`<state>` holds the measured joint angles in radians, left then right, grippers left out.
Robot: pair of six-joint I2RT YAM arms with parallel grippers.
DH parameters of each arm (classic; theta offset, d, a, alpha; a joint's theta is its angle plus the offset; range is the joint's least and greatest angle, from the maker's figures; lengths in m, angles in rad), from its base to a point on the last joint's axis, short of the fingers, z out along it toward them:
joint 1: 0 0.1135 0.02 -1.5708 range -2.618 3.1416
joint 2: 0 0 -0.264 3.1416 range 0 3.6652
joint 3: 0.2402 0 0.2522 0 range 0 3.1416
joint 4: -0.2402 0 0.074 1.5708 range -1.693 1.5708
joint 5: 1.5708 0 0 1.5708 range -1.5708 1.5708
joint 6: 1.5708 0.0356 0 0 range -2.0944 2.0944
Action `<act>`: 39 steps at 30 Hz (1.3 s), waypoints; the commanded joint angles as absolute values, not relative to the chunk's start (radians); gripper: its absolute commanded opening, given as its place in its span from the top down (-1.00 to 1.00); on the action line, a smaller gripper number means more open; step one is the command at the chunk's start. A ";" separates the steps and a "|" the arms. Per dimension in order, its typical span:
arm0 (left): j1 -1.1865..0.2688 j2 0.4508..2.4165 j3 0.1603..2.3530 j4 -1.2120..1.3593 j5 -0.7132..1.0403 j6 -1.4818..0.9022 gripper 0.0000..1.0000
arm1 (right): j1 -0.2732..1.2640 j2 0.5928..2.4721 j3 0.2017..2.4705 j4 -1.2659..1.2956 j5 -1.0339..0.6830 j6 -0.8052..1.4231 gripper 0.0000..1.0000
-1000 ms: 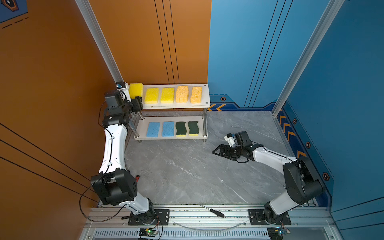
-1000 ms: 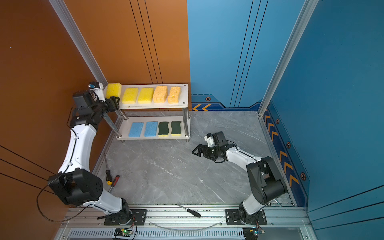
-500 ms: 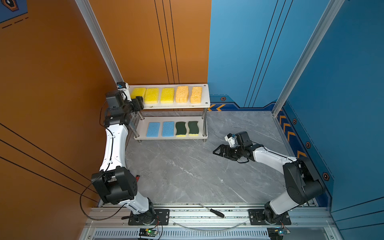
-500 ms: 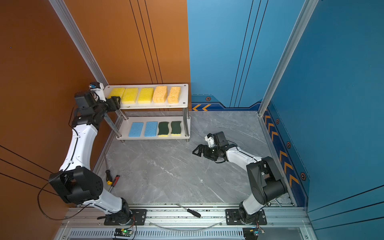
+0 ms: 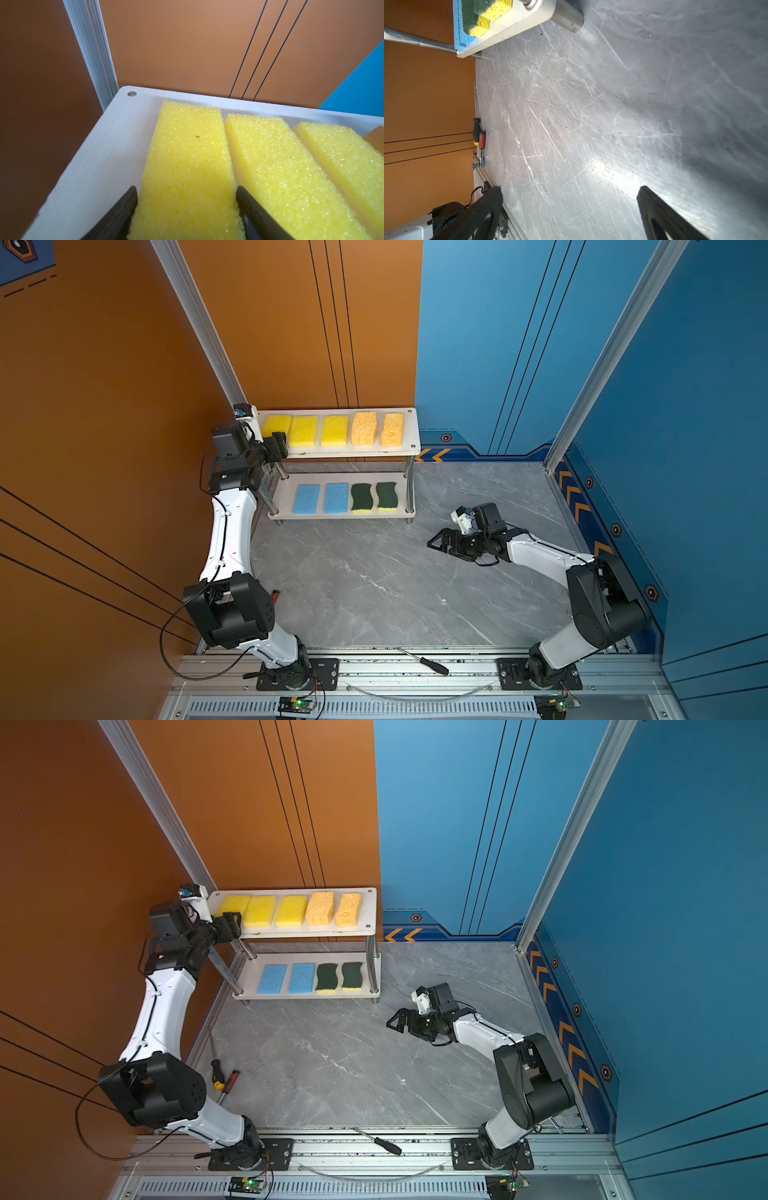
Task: Place and organize the cleaning sponges onto the shelf
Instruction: 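Lower the yellow sponge beside the other yellow sponges and open the left gripper, then withdraw the left gripper back from the top shelf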
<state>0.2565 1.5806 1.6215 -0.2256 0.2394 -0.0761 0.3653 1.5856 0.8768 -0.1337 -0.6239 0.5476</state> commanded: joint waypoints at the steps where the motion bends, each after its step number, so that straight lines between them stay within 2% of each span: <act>1: 0.247 1.585 1.601 -0.222 0.237 -0.093 -0.54 | 0.359 1.554 0.869 -0.125 -0.606 0.548 -1.00; 9: 0.247 1.563 1.577 -0.218 0.232 -0.093 -0.71 | 0.358 1.555 0.877 -0.131 -0.610 0.548 -1.00; 27: 0.252 1.496 1.534 -0.225 0.234 -0.082 -0.71 | 0.357 1.563 0.874 -0.128 -0.611 0.547 -1.00; 28: 0.252 1.492 1.534 -0.225 0.237 -0.081 -0.80 | 0.357 1.562 0.875 -0.128 -0.610 0.548 -1.00; 39: 0.259 1.456 1.511 -0.236 0.256 -0.085 -0.92 | 0.357 1.554 0.876 -0.127 -0.615 0.549 -1.00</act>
